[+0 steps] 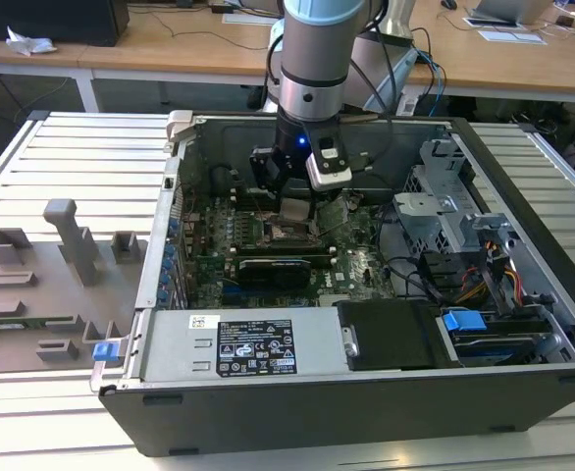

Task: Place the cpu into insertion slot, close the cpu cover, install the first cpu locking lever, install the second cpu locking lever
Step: 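Place the cpu into insertion slot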

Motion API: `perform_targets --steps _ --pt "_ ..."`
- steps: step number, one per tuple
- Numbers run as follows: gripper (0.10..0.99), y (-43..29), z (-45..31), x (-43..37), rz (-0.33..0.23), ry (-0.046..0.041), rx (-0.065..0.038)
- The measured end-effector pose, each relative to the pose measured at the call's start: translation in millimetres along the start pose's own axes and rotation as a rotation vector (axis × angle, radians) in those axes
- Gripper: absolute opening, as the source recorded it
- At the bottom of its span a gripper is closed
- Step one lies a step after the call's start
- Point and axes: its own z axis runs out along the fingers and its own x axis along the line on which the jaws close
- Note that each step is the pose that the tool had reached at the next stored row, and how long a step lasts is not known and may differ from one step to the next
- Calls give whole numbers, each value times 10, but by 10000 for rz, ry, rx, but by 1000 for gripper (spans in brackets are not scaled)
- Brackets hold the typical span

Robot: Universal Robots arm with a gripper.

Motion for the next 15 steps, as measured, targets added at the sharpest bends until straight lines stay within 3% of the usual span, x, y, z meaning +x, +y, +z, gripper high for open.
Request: perform_targets --steps 6,15 --pt "545 0 3 0 748 -24 4" --pt "545 0 9 0 2363 -75 9"
